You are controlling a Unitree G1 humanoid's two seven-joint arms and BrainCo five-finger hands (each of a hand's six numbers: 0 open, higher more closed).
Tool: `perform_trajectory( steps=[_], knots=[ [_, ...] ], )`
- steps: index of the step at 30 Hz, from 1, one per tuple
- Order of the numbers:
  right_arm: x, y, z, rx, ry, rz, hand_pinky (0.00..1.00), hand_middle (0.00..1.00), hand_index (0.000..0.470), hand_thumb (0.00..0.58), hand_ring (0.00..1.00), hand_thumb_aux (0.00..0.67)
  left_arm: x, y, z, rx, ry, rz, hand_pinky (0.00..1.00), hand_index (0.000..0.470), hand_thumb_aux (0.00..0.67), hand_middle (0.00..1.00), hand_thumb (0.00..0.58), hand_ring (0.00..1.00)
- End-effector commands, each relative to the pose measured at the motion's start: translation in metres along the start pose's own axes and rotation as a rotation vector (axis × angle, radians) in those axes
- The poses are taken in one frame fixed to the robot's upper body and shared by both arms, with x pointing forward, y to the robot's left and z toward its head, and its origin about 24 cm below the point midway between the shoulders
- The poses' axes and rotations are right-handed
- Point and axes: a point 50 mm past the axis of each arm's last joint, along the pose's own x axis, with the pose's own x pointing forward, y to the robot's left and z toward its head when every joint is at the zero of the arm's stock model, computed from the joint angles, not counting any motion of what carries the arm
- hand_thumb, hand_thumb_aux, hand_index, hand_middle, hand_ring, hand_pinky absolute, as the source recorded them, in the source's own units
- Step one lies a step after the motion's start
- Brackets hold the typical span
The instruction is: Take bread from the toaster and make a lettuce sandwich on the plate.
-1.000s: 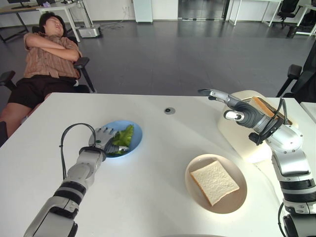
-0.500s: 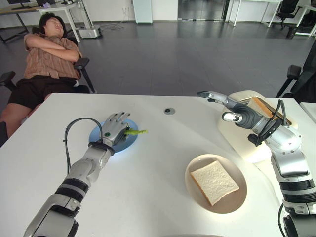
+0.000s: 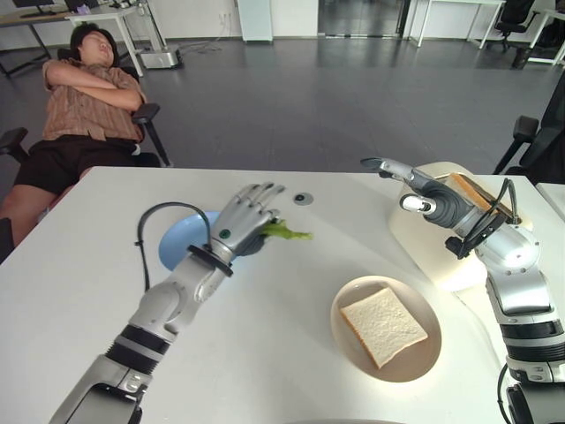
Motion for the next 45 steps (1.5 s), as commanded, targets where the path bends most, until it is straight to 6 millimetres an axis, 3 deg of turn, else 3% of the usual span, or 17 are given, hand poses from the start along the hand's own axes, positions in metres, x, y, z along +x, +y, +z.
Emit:
perform_trajectory(
  steps=[1, 7, 17, 33, 34, 36, 38, 39, 40, 45],
  knots=[
    [0.001, -0.019, 0.003, -0.037, 0.008, -0.087, 0.0, 0.0, 0.0, 0.0, 0.0, 0.0, 0.005, -0.014, 0.028, -0.113, -0.088, -0.06, 0.0, 0.47, 0.67, 0.0, 0.58, 0.0],
    [0.0, -0.026, 0.004, -0.037, 0.015, -0.123, 0.0, 0.0, 0.0, 0.0, 0.0, 0.0, 0.015, -0.029, 0.086, -0.268, -0.279, -0.143, 0.0, 0.47, 0.67, 0.0, 0.58, 0.0],
    [0.0, -0.026, 0.004, -0.031, 0.022, -0.125, 0.0, 0.0, 0.0, 0.0, 0.0, 0.0, 0.023, -0.037, 0.129, -0.317, -0.42, -0.196, 0.0, 0.47, 0.67, 0.0, 0.58, 0.0],
    [-0.002, -0.022, 0.003, -0.022, 0.033, -0.107, 0.0, 0.0, 0.0, 0.0, 0.0, 0.0, 0.034, -0.049, 0.16, -0.32, -0.505, -0.234, 0.0, 0.47, 0.67, 0.0, 0.58, 0.0],
    [-0.002, -0.022, 0.003, -0.021, 0.034, -0.106, 0.0, 0.0, 0.0, 0.0, 0.0, 0.0, 0.034, -0.048, 0.161, -0.325, -0.508, -0.232, 0.0, 0.415, 0.591, 0.0, 0.572, 0.0],
    [-0.002, -0.022, 0.003, -0.021, 0.035, -0.105, 0.0, 0.0, 0.0, 0.0, 0.0, 0.0, 0.035, -0.047, 0.162, -0.33, -0.512, -0.228, 0.0, 0.282, 0.402, 0.0, 0.487, 0.0],
    [-0.002, -0.021, 0.003, -0.02, 0.036, -0.104, 0.0, 0.0, 0.0, 0.0, 0.0, 0.0, 0.035, -0.046, 0.162, -0.329, -0.514, -0.224, 0.0, 0.125, 0.179, 0.0, 0.268, 0.0],
    [-0.002, -0.021, 0.003, -0.02, 0.036, -0.104, 0.0, 0.0, 0.0, 0.0, 0.0, 0.0, 0.035, -0.045, 0.161, -0.326, -0.515, -0.221, 0.0, 0.022, 0.032, 0.0, 0.053, 0.0],
    [-0.002, -0.021, 0.002, -0.02, 0.037, -0.104, 0.0, 0.0, 0.0, 0.0, 0.0, 0.0, 0.036, -0.044, 0.161, -0.323, -0.515, -0.218, 0.0, 0.0, 0.0, 0.0, 0.0, 0.0],
    [-0.003, -0.021, 0.002, -0.02, 0.041, -0.103, 0.0, 0.0, 0.0, 0.0, 0.0, 0.0, 0.037, -0.04, 0.155, -0.31, -0.51, -0.216, 0.0, 0.0, 0.0, 0.0, 0.0, 0.0]
  ],
)
